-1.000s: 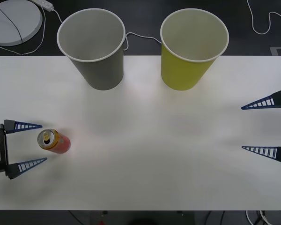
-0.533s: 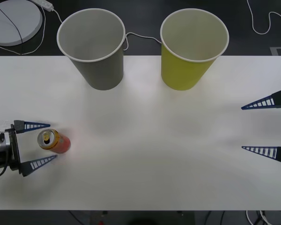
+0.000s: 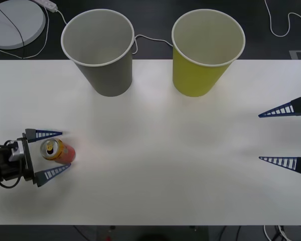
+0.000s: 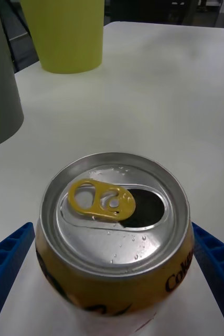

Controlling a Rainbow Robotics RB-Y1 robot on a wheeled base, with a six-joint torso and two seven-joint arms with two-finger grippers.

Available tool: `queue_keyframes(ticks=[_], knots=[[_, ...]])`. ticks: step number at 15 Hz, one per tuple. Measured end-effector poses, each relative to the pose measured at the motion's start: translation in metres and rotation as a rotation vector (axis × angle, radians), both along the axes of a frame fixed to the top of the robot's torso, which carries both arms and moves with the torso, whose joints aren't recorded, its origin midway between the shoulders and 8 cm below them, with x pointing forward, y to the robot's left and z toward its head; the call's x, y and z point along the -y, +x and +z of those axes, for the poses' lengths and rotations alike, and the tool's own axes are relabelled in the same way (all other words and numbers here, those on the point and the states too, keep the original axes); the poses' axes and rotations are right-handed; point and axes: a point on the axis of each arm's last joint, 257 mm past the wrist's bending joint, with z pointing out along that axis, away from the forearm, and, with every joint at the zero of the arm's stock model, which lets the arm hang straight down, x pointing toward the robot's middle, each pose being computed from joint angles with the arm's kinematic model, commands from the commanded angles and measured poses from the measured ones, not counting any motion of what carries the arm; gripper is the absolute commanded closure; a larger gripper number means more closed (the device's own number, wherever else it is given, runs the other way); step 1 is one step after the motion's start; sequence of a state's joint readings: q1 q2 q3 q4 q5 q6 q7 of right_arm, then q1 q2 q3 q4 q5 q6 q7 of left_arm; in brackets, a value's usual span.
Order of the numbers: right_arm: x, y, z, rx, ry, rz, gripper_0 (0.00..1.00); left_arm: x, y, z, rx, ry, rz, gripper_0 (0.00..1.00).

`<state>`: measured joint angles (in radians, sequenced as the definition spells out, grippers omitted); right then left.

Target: Put the can into the green bin and the plastic bottle into the gray bin

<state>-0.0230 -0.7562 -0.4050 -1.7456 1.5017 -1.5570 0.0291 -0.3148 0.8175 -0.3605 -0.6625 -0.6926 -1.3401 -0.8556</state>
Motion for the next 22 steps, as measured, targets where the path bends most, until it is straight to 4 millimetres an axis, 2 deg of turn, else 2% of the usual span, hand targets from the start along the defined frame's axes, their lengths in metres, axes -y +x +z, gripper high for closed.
queue_keyframes(ticks=[1, 2, 3, 5, 11, 17, 20, 22], knots=[[0.000, 0.000, 0.000, 0.000, 0.000, 0.000, 0.00, 0.003, 0.001, 0.000, 0.001, -0.004, 0.000, 0.10], [0.000, 0.000, 0.000, 0.000, 0.000, 0.000, 0.00, 0.005, 0.002, 0.000, 0.003, -0.007, 0.000, 0.38], [0.000, 0.000, 0.000, 0.000, 0.000, 0.000, 0.00, 0.006, 0.003, 0.000, 0.004, -0.009, 0.000, 0.74], [0.000, 0.000, 0.000, 0.000, 0.000, 0.000, 0.00, 0.007, 0.003, 0.000, 0.003, -0.009, -0.002, 0.99], [0.000, 0.000, 0.000, 0.000, 0.000, 0.000, 0.00, 0.014, 0.003, -0.001, 0.004, -0.026, -0.006, 1.00], [0.000, 0.000, 0.000, 0.000, 0.000, 0.000, 0.00, 0.019, 0.010, 0.011, 0.016, -0.034, -0.011, 1.00], [0.000, 0.000, 0.000, 0.000, 0.000, 0.000, 0.00, 0.013, 0.018, 0.015, 0.011, 0.028, -0.013, 1.00], [0.000, 0.000, 0.000, 0.000, 0.000, 0.000, 0.00, 0.010, 0.019, 0.025, -0.023, 0.044, -0.025, 1.00]])
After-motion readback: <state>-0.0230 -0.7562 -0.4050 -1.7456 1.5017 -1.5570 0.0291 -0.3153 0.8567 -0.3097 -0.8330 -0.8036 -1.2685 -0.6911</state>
